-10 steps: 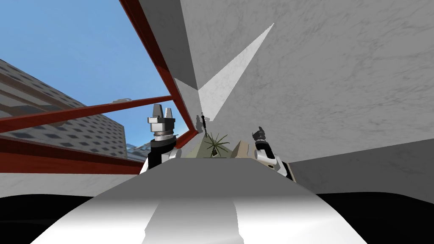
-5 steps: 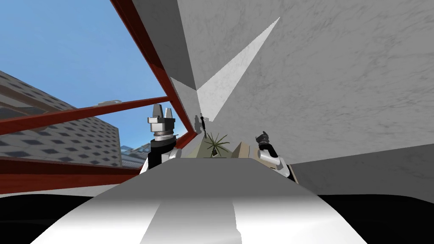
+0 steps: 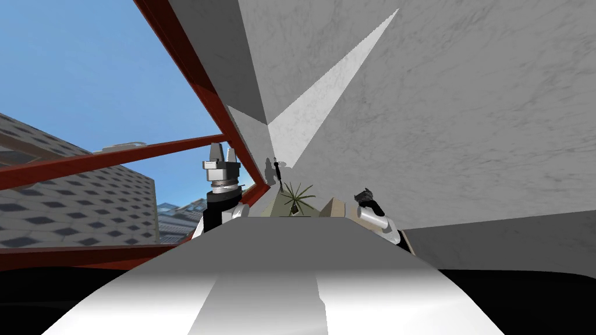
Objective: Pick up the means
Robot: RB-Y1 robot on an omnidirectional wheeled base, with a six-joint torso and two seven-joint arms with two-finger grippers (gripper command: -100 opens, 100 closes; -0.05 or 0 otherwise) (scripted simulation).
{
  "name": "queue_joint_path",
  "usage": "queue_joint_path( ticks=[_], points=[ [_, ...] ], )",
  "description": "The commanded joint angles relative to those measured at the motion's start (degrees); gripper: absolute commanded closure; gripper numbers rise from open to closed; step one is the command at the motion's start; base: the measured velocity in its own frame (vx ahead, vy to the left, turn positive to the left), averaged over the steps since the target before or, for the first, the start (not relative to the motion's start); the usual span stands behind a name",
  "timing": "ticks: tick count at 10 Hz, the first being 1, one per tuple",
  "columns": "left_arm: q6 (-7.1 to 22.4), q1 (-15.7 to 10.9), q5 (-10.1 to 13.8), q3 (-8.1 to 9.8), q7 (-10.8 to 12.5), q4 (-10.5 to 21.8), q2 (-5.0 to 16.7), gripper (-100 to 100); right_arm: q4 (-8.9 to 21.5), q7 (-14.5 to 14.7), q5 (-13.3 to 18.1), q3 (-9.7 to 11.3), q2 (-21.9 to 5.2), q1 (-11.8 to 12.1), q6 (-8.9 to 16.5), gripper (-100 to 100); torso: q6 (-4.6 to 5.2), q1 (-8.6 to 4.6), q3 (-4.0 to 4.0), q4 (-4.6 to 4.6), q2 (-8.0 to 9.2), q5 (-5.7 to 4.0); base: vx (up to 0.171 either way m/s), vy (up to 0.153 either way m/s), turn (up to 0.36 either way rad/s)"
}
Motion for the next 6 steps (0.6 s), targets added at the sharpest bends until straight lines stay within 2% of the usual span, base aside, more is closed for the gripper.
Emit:
queue_joint_path(
  ticks=[1,2,3,4,5,6],
  points=[
    [0.0,0.0,0.0,0.0,0.0,0.0,0.0,0,2.9,-1.6,-0.6,-2.6,0.1,-0.9,2.9,-100,0.0,0.0,0.0,0.0,0.0,0.0,0.087,0.038,-0.071],
    [0.0,0.0,0.0,0.0,0.0,0.0,0.0,0,3.1,-1.6,-0.6,-2.6,0.1,-0.9,4.1,-100,0.02,0.04,-0.01,0.0,-0.03,0.01,0.095,0.024,-0.038],
    [0.0,0.0,0.0,0.0,0.0,0.0,0.0,0,5.9,-3.0,-1.2,-5.0,-0.1,-2.0,6.1,-100,-0.01,0.01,-0.02,-0.01,-0.05,0.0,0.09,0.015,-0.038],
    [0.0,0.0,0.0,0.0,0.0,0.0,0.0,0,6.2,-3.0,-1.2,-5.0,-0.1,-2.0,7.1,-100,0.01,-0.03,-0.02,-0.01,-0.04,0.0,0.063,0.018,-0.032],
    [0.0,0.0,0.0,0.0,0.0,0.0,0.0,0,8.5,-4.3,-1.7,-7.3,-0.3,-3.2,9.3,-100,-0.01,-0.01,0.02,0.01,0.03,0.0,0.084,0.018,-0.059],
    [0.0,0.0,0.0,0.0,0.0,0.0,0.0,0,9.3,-4.3,-1.7,-7.3,-0.3,-3.2,10.0,-100,0.01,-0.02,0.0,0.0,-0.02,0.0,0.089,0.008,-0.03]
  ],
)
